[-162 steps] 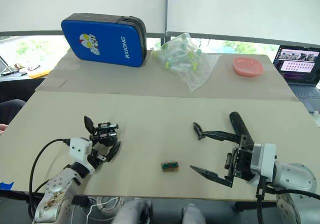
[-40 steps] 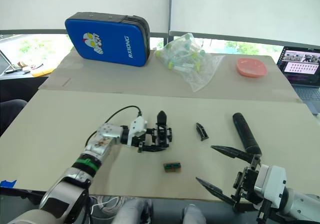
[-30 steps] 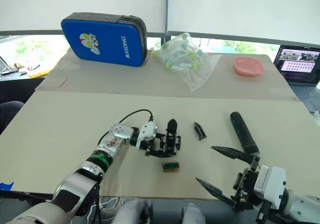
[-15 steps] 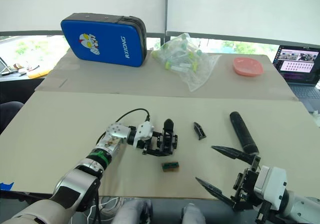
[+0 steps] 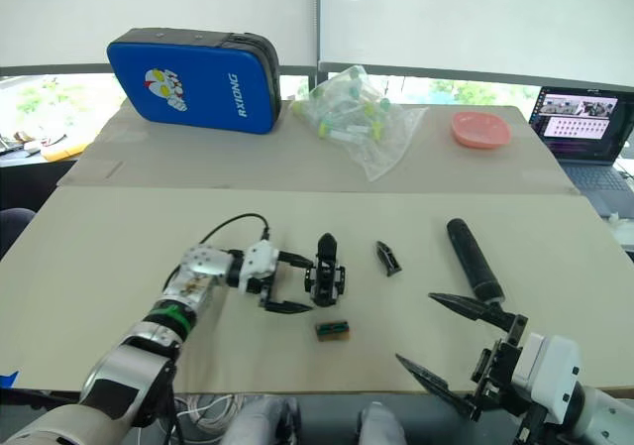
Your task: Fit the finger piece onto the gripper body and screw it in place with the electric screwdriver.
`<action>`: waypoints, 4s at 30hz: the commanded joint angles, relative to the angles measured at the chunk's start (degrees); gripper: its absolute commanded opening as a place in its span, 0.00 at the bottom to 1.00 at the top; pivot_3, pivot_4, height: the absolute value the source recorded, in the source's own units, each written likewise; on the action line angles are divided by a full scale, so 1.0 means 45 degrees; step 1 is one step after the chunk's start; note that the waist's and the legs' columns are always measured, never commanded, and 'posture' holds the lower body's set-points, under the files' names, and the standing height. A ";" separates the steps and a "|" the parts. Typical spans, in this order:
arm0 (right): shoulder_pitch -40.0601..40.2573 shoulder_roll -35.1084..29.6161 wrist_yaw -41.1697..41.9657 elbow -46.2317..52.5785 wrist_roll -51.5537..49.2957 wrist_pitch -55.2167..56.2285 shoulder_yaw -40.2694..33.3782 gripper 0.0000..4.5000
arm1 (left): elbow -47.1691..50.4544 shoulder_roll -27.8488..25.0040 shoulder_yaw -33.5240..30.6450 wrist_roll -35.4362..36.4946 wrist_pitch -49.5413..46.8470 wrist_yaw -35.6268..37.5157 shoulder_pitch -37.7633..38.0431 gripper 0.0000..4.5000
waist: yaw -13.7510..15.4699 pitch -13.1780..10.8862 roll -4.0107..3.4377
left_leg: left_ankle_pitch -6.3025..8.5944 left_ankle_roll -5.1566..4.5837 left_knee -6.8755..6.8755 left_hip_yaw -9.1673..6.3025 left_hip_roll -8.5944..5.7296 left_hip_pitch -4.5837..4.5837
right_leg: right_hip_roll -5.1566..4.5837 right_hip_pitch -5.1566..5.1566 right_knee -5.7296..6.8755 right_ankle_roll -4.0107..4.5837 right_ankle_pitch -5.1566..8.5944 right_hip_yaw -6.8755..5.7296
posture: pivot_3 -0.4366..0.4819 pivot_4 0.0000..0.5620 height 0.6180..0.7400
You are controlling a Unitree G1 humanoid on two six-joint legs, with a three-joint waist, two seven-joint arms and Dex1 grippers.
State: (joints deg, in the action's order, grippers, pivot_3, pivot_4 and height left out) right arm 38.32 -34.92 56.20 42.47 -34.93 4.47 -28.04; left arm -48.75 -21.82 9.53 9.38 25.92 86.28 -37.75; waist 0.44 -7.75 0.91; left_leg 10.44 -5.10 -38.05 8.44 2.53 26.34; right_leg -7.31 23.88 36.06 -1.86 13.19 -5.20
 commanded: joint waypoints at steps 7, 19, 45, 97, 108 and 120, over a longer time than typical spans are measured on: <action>0.1678 0.1418 -0.0169 -0.0729 0.0451 0.0785 -0.1438 1.00 | 0.5906 -0.2671 -0.2224 0.2898 -0.4211 0.0045 0.2642 0.99 | 0.0115 -0.0004 0.0000 | 0.0051 0.0083 0.0001 -0.0016 -0.0002 0.0005 | -0.0035 -0.0008 -0.0018 0.0071 0.0045 0.0004 | 0.48 0.27 1.00; -0.4266 -0.3250 -0.4651 0.0172 -0.2051 -0.7843 -0.0416 1.00 | 1.0570 -0.4153 -0.3285 0.5041 -0.9221 -0.1777 0.2931 0.99 | -0.0020 -0.0011 -0.0024 | 0.0045 0.0109 0.0006 -0.0009 0.0003 0.0002 | -0.0027 0.0022 -0.0014 0.0103 0.0017 0.0051 | 0.48 0.27 1.00; -2.0488 -0.1621 -0.6789 -1.0193 0.0591 -2.0845 1.0836 1.00 | 1.1055 -0.3619 -0.2813 0.4739 -0.9327 -0.2409 0.2264 0.99 | -0.0022 -0.0055 -0.0003 | -0.0067 0.0047 0.0001 0.0036 -0.0042 0.0165 | -0.0013 0.0085 0.0020 -0.0024 -0.0052 -0.0018 | 0.48 0.27 1.00; -1.6653 0.0012 -0.9155 -0.0670 0.6889 -1.0590 0.7890 0.25 | 1.1011 0.3095 -0.4654 0.8655 -1.2886 -1.1347 -0.1396 1.00 | -0.0023 -0.0059 0.0005 | -0.0138 0.0129 -0.0008 0.0003 -0.0034 0.0147 | 0.0045 0.0056 0.0037 -0.0062 -0.0072 -0.0005 | 0.48 0.27 1.00; -1.6799 0.0623 -0.8710 -0.0940 0.7996 -1.0096 0.8877 0.25 | 1.0783 0.4847 -0.4545 0.8617 -1.2258 -1.2050 -0.1830 1.00 | 0.0002 -0.0059 0.0006 | -0.0143 0.0120 -0.0008 -0.0002 -0.0051 0.0146 | 0.0045 0.0053 0.0033 -0.0063 -0.0073 -0.0005 | 0.48 0.27 1.00; -1.6762 0.0919 -0.8322 -0.1049 0.8608 -0.9718 0.8927 0.25 | 1.1104 0.5305 -0.4283 0.9458 -1.3168 -1.2113 -0.1567 0.39 | 0.0016 -0.0060 0.0006 | -0.0144 0.0119 -0.0008 -0.0008 -0.0053 0.0147 | 0.0045 0.0051 0.0032 -0.0063 -0.0074 -0.0007 | 0.48 0.27 1.00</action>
State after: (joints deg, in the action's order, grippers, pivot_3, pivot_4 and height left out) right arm -35.80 -30.92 18.70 36.55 2.28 -41.27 12.95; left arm -0.93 1.82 -10.25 49.96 -32.38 31.95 -44.54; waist 0.51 -8.02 0.94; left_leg 9.79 -4.56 -38.09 8.40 2.30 27.00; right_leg -7.10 24.11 36.21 -2.15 12.85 -5.23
